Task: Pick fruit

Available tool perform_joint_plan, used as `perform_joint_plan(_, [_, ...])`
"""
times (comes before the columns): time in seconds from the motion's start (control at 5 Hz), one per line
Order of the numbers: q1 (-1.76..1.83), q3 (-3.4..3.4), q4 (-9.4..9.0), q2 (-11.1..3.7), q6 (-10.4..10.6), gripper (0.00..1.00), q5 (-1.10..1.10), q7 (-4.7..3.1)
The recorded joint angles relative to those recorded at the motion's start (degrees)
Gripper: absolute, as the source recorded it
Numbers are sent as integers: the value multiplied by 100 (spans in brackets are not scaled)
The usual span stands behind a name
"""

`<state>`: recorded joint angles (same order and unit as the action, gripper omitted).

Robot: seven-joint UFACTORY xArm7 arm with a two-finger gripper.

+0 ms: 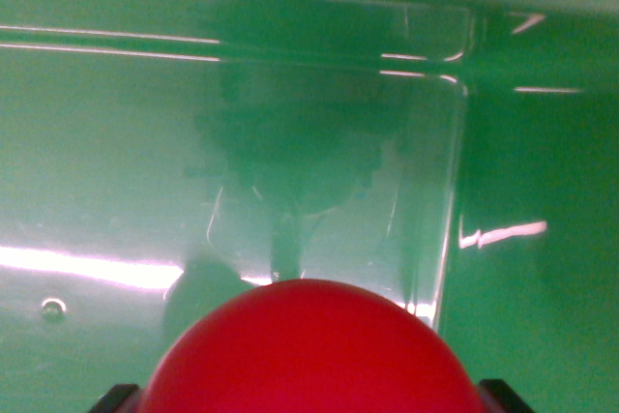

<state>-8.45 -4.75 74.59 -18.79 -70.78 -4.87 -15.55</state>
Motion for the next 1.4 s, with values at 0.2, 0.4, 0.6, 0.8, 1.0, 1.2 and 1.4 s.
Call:
perform_joint_plan(0.2, [3, -1, 193, 64, -257, 100, -1, -19])
perform_joint_plan(0.4, [3, -1, 193, 64, -257, 100, -1, -19])
perform_joint_plan(0.6, [6, -2, 385, 128, -512, 100, -2, -38])
perform_joint_plan(0.8, [6, -2, 385, 128, -512, 100, -2, -38])
perform_joint_plan(1.0, [10, -3, 588, 195, -782, 100, -4, -58])
perform_joint_plan(1.2, [10, -3, 588, 195, -782, 100, -4, -58])
perform_joint_plan(1.4, [13, -5, 792, 263, -1053, 100, -5, -78])
